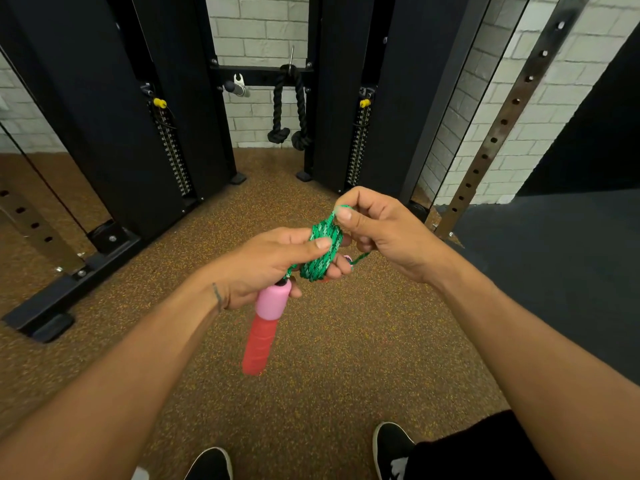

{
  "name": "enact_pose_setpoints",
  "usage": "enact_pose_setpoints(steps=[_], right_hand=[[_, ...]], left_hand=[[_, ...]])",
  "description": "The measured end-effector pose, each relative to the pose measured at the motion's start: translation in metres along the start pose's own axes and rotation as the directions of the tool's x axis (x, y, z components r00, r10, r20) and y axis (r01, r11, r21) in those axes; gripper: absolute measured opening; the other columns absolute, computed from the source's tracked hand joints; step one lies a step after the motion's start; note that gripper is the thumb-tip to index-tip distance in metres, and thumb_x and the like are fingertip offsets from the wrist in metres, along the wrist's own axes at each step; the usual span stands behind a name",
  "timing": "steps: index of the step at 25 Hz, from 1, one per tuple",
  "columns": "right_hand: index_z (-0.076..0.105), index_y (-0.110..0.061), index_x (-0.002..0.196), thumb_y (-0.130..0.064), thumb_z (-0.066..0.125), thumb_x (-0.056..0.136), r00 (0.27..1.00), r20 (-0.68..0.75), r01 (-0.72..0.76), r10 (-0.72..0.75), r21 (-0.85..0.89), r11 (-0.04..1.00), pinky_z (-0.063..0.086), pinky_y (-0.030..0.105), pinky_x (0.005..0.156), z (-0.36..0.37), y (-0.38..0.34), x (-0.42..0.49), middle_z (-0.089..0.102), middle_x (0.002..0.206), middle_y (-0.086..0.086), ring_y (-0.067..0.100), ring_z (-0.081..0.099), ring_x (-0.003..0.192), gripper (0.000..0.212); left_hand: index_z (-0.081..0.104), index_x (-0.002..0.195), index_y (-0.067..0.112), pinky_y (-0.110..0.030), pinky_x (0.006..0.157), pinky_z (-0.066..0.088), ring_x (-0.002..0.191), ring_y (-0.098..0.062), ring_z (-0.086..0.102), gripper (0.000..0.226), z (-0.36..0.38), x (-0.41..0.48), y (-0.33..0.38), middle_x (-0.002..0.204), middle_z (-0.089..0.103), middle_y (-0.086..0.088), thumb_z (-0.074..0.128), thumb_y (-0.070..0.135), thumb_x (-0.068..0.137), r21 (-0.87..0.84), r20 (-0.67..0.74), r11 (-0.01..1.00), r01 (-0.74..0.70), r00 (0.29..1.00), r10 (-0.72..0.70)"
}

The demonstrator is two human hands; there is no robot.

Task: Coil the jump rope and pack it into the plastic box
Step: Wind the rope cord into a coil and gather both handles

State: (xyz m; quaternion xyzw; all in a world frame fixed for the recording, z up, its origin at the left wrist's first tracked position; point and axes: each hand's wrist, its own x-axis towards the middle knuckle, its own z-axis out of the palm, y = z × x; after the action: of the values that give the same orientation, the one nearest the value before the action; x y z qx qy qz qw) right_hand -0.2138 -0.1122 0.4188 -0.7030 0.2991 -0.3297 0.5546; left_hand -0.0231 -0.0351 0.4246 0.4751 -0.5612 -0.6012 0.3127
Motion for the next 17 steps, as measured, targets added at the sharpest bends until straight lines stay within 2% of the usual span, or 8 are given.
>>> enact_pose_setpoints(steps=[4, 8, 12, 15, 17], right_hand=[[0.062, -0.019, 0.091, -0.019, 0.054, 0.101, 0.999, 0.018, -0.025, 0.026, -0.049, 0.998, 0.039, 0.022, 0.057, -0.001, 0.003, -0.001, 0.060, 0.078, -0.005, 0.005, 0.054, 0.064, 0.012], [0.063, -0.017, 0.092, -0.020, 0.052, 0.102, 0.994, 0.043, -0.103, 0.105, -0.038, 0.994, 0.040, 0.021, 0.058, -0.006, 0.008, 0.000, 0.061, 0.067, -0.010, 0.005, 0.049, 0.061, 0.015], [0.064, -0.014, 0.094, -0.025, 0.054, 0.098, 0.987, 0.088, -0.137, 0.136, 0.012, 0.990, 0.044, 0.020, 0.062, -0.007, 0.013, 0.000, 0.064, 0.070, -0.010, 0.004, 0.054, 0.063, 0.015], [0.068, -0.019, 0.091, -0.035, 0.056, 0.090, 0.956, 0.166, -0.250, 0.243, 0.023, 0.968, 0.045, 0.029, 0.071, -0.011, 0.016, 0.000, 0.068, 0.081, -0.003, 0.013, 0.056, 0.074, 0.019], [0.071, -0.022, 0.092, -0.032, 0.058, 0.089, 0.931, 0.218, -0.311, 0.292, 0.056, 0.949, 0.045, 0.037, 0.079, -0.014, 0.019, 0.000, 0.067, 0.092, 0.008, 0.025, 0.055, 0.083, 0.016]], left_hand=[[0.063, 0.121, 0.016, -0.020, 0.053, 0.046, 0.090, -0.002, 0.068, 0.038, 0.002, 0.000, 0.000, 0.109, 0.076, 0.004, 0.051, 0.037, 0.092, 0.046, 0.033, 0.999, 0.008, 0.999, -0.010], [0.062, 0.124, 0.022, -0.020, 0.051, 0.044, 0.088, -0.003, 0.068, 0.039, 0.003, 0.000, 0.000, 0.107, 0.076, 0.002, 0.051, 0.038, 0.090, -0.002, 0.059, 1.000, -0.013, 0.998, 0.013], [0.063, 0.127, 0.016, -0.020, 0.047, 0.046, 0.088, -0.007, 0.067, 0.040, 0.004, 0.001, -0.001, 0.110, 0.075, -0.006, 0.049, 0.034, 0.094, -0.071, 0.129, 0.997, 0.007, 0.992, 0.002], [0.062, 0.129, 0.012, -0.018, 0.045, 0.047, 0.085, -0.008, 0.066, 0.040, 0.003, 0.001, -0.004, 0.109, 0.074, -0.010, 0.050, 0.030, 0.096, -0.159, 0.172, 0.987, -0.003, 0.985, 0.030], [0.065, 0.126, 0.013, -0.017, 0.045, 0.047, 0.083, -0.008, 0.067, 0.038, 0.003, 0.001, -0.005, 0.107, 0.074, -0.010, 0.051, 0.030, 0.095, -0.218, 0.171, 0.976, -0.016, 0.984, 0.055]])
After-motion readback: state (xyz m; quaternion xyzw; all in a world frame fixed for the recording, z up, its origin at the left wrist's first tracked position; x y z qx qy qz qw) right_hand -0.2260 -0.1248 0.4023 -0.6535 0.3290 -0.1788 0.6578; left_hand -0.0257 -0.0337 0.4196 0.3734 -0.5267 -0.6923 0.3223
